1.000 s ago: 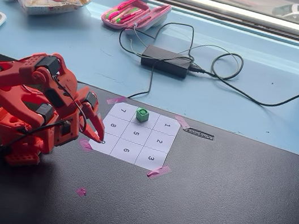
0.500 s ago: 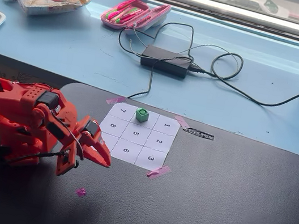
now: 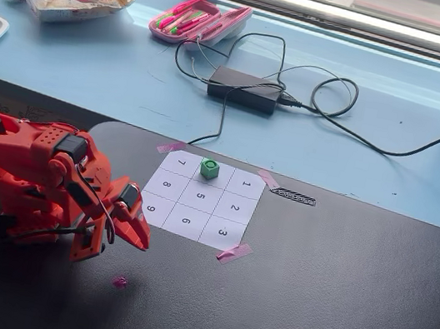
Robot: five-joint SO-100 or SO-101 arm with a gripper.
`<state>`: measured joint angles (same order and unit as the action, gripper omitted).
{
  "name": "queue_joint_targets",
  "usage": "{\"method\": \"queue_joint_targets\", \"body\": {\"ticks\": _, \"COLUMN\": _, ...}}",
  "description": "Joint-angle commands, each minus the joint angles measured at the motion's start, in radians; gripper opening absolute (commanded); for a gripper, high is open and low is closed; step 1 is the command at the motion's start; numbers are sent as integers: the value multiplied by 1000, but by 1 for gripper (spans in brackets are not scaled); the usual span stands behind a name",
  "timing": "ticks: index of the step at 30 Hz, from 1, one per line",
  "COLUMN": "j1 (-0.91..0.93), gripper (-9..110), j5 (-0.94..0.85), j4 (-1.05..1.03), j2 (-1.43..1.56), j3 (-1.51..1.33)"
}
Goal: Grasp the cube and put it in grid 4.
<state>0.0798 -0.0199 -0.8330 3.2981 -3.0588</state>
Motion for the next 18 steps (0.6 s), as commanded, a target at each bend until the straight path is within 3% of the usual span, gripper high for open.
{"method": "queue_joint_targets", "body": {"ticks": 1, "j1": 3, "gripper": 0, "j5": 11, "j4": -2, "j2": 5, "j3": -55}}
{"method": "queue_joint_targets", "body": {"ticks": 18, "j1": -5, "gripper": 0, "j5": 3, "j4": -2, "j2": 5, "j3": -57}}
